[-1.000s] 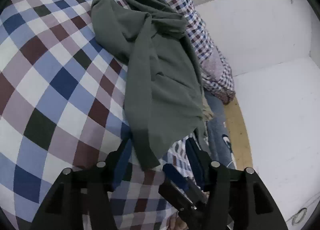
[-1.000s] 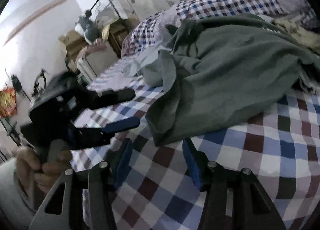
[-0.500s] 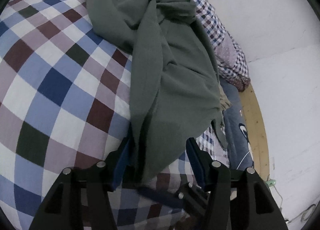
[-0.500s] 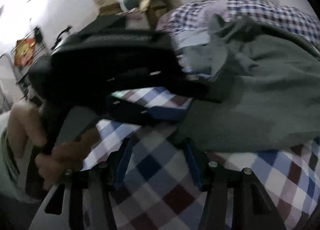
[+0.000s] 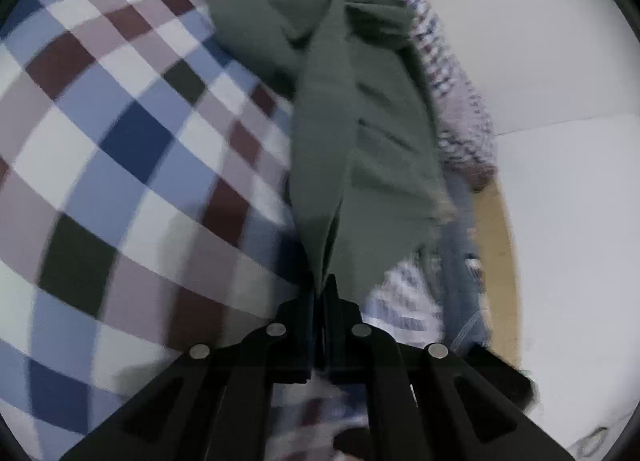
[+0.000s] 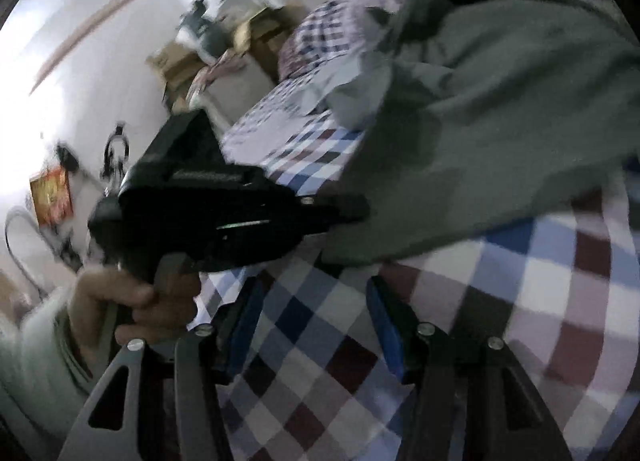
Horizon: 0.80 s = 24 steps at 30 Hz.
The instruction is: Fold clothes
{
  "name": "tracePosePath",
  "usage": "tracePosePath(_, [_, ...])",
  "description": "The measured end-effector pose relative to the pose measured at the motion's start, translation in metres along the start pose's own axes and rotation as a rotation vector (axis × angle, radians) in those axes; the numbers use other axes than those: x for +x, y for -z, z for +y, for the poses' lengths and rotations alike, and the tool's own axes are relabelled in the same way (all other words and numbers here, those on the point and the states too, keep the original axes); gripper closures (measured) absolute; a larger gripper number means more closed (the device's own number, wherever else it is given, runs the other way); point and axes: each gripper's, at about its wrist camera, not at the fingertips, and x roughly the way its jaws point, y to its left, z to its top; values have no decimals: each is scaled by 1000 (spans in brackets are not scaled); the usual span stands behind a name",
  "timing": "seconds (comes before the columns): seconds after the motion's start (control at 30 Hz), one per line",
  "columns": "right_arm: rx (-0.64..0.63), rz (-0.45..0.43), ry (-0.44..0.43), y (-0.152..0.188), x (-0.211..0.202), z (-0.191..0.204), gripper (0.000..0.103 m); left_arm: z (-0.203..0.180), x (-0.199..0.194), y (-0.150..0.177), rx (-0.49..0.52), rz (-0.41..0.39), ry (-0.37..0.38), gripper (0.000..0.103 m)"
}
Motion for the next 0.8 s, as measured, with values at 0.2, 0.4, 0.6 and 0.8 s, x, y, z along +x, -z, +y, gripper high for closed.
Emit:
tracePosePath(0.2, [298,-130,-81,5,-17,-21,46,6,-8,10,-61,-3,136,101])
tracePosePath(0.4, [525,-206,-146,12,-17,-32,72,1,-7,15,-62,-5,171,101])
tracePosePath(0.6, [481,-207,-40,19,-38,-22,102,0,-16,11,-47,-45,115,90])
tracePosePath(0.8, [398,-244,68,29,-99,-10,102,6,-65,-6,-47,-231,99,42])
